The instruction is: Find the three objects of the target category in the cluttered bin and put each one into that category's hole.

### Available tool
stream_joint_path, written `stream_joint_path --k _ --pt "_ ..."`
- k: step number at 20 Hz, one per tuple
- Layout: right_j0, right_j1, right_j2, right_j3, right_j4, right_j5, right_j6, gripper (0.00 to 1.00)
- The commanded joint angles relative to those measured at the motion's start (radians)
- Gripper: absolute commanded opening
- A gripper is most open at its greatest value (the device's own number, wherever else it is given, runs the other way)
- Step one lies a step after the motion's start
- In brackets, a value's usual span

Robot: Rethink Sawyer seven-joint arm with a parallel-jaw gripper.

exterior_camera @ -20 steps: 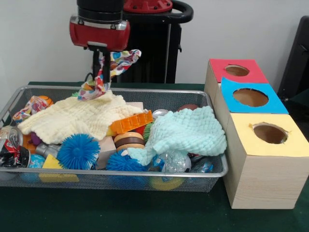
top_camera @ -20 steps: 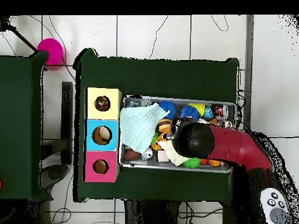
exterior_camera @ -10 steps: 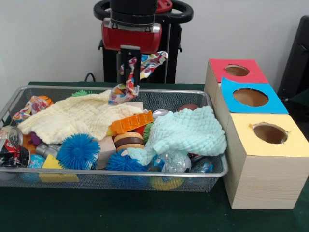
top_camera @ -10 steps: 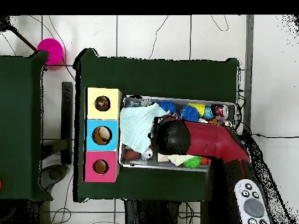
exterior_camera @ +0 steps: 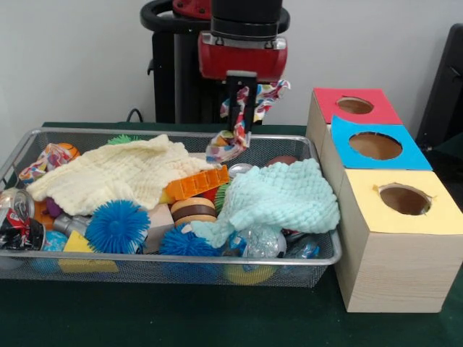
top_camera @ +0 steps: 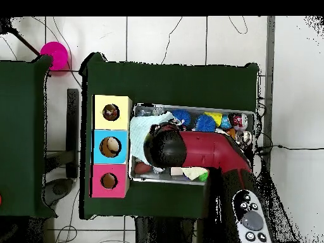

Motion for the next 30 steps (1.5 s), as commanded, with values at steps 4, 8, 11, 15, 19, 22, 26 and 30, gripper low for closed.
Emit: stream_joint_path --k 4,8,11,15,19,22,26,30 --pt "0.101 0.069 -0.055 0.095 0.101 -0.099 0.311 0.0" --pt "0.147 0.091 -0.083 0.081 0.133 -0.119 0.334 0.0" --pt "0.186 0.107 -0.114 0.071 0.153 -0.14 0.355 0.0" --pt "0.228 0.13 -0.14 0.057 0.179 -0.164 0.378 0.0" --pt "0.28 0.151 -0.175 0.042 0.204 -0.18 0.404 0.0" --pt "0.323 0.168 -0.211 0.022 0.214 -0.187 0.424 0.0" --pt "0.353 0.189 -0.23 -0.008 0.22 -0.173 0.41 0.0" --pt "0.371 0.207 -0.234 -0.043 0.223 -0.148 0.383 0.0"
